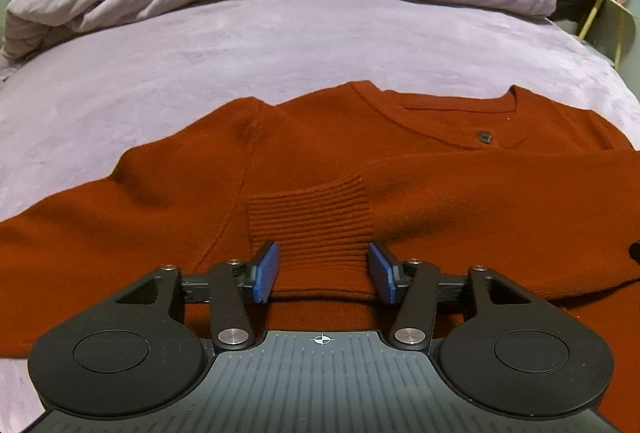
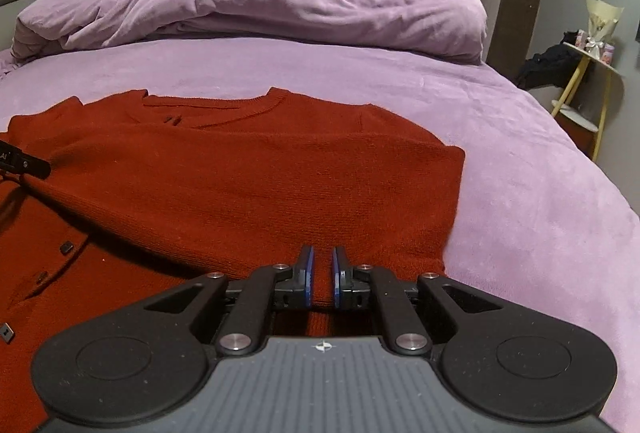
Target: Fold small clothes
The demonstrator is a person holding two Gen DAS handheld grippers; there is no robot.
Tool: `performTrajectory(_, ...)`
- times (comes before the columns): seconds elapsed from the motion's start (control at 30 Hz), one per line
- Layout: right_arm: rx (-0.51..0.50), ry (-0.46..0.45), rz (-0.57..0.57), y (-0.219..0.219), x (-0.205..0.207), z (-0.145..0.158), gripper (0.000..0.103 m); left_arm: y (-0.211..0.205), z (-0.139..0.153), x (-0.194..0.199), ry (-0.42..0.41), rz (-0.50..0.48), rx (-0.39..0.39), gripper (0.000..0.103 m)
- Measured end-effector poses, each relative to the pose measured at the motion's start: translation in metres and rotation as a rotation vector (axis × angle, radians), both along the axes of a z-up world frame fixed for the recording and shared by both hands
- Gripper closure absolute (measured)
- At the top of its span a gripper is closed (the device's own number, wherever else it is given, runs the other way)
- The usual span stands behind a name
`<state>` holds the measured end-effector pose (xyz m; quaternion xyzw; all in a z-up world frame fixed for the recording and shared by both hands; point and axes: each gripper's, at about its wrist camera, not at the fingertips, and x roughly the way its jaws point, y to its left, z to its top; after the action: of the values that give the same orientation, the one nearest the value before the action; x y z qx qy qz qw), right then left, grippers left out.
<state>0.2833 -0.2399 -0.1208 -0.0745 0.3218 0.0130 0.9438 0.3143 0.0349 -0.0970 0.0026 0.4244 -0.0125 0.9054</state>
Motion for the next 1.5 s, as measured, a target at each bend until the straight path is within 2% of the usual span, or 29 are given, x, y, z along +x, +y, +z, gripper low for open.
performTrajectory(0.07,-0.012,-0.001,-0.001,-0.002,-0.003,0.002,0.096,0.0,-0.001,0.003,0.007,0.007,0.014,0.038)
performTrajectory(0.13,-0.021,-0.001,-0.009,0.001,0.001,0.002,0.096,0.0,0.0,0.005,0.019,0.013,0.04,0.027)
performTrajectory(0.27,-0.091,0.018,-0.058,0.008,0.001,0.006,0.096,0.015,0.004,0.006,0.062,0.063,-0.007,0.026)
performTrajectory(0.37,-0.131,0.049,-0.113,0.011,-0.003,0.016,0.096,0.033,0.013,-0.005,0.057,0.13,0.005,0.028)
performTrajectory(0.43,-0.075,0.066,-0.115,0.01,-0.016,0.028,0.091,0.052,0.022,-0.022,0.047,0.155,-0.045,0.031)
performTrajectory(0.47,-0.018,0.062,-0.103,0.009,-0.027,0.036,0.089,0.065,0.026,-0.033,0.033,0.163,-0.095,0.031)
performTrajectory(0.53,0.095,0.058,-0.07,0.006,-0.051,0.045,0.074,0.093,0.032,-0.058,0.013,0.186,-0.198,0.03)
performTrajectory(0.6,0.178,0.065,-0.044,0.004,-0.075,0.046,0.07,0.133,0.035,-0.091,-0.02,0.239,-0.301,0.029)
performTrajectory(0.67,0.226,0.091,-0.035,0.005,-0.096,0.04,0.07,0.172,0.035,-0.118,-0.047,0.334,-0.335,0.027)
performTrajectory(0.77,0.262,0.134,-0.042,0.006,-0.113,0.029,0.07,0.241,0.023,-0.148,-0.065,0.564,-0.351,0.027)
performTrajectory(0.87,0.259,0.135,-0.045,0.01,-0.12,0.023,0.07,0.302,0.004,-0.164,-0.059,0.768,-0.433,0.034)
performTrajectory(0.93,0.257,0.145,-0.049,0.013,-0.115,0.025,0.07,0.334,-0.007,-0.175,-0.109,0.851,-0.56,0.05)
performTrajectory(0.97,0.265,0.146,-0.049,0.014,-0.112,0.027,0.07,0.348,-0.012,-0.179,-0.134,0.888,-0.635,0.05)
performTrajectory(1.0,0.277,0.144,-0.046,0.016,-0.111,0.031,0.07,0.36,-0.017,-0.182,-0.162,0.916,-0.713,0.051)
performTrajectory(1.07,0.29,0.14,-0.043,0.019,-0.106,0.035,0.07,0.377,-0.025,-0.185,-0.192,0.982,-0.814,0.063)
performTrajectory(1.13,0.292,0.139,-0.04,0.022,-0.106,0.036,0.07,0.392,-0.035,-0.186,-0.203,1.04,-0.896,0.083)
performTrajectory(1.2,0.295,0.144,-0.036,0.026,-0.104,0.036,0.07,0.406,-0.047,-0.191,-0.21,1.097,-0.994,0.095)
performTrajectory(1.27,0.293,0.144,-0.03,0.031,-0.104,0.036,0.07,0.411,-0.052,-0.196,-0.22,1.113,-1.049,0.094)
performTrajectory(1.3,0.289,0.139,-0.024,0.033,-0.105,0.037,0.07,0.411,-0.048,-0.195,-0.226,1.099,-1.027,0.095)
performTrajectory(1.37,0.276,0.132,-0.017,0.035,-0.105,0.037,0.07,0.398,-0.028,-0.19,-0.255,1.024,-0.918,0.095)
performTrajectory(1.5,0.28,0.115,-0.027,0.031,-0.105,0.04,0.07,0.34,0.036,-0.156,-0.329,0.731,-0.738,0.095)
